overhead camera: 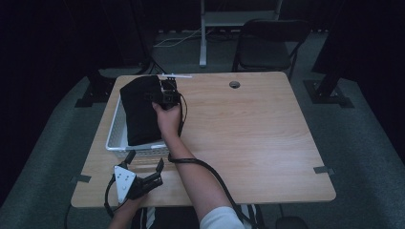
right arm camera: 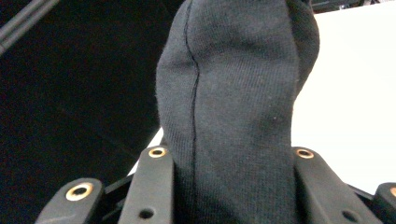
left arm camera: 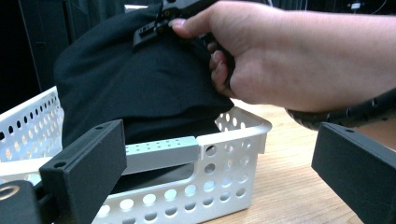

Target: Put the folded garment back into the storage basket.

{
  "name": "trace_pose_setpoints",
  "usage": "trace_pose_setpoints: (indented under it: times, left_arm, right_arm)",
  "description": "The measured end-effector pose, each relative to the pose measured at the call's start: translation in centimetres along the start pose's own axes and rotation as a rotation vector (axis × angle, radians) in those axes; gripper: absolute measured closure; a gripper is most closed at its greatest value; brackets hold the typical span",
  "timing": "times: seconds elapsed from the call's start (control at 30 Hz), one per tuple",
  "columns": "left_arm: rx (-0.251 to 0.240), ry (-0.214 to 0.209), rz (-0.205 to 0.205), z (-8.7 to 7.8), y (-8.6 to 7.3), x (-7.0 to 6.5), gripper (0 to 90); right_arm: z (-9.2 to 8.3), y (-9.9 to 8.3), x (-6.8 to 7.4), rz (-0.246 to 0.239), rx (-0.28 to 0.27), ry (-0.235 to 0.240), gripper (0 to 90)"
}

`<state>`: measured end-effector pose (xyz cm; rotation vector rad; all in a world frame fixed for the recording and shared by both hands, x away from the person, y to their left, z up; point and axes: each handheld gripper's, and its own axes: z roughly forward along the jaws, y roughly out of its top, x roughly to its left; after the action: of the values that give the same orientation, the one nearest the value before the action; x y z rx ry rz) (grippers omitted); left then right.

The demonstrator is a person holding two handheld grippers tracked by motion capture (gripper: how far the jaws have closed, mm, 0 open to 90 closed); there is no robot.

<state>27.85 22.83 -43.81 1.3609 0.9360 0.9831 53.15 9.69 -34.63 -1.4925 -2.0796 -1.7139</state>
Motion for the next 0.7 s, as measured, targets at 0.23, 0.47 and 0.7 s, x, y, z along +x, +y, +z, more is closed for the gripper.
trace_pose_setpoints:
  times: [0.23,0.47,0.7]
  left_arm:
    - [0.0,0.0,0.0,0.0,0.0,0.0,4.4]
    - [0.0,-0.001,0.0,0.0,0.0,0.0,4.4]
    - [0.0,-0.001,-0.001,0.0,0.0,0.0,4.4]
  right_arm:
    - [0.9,-0.4,-0.4,0.021,0.04,0.004,67.7]
    - [1.2,-0.5,-0.2,0.039,0.043,0.001,67.6]
    - [1.3,-0.6,0.5,0.014,0.047,-0.009,67.2]
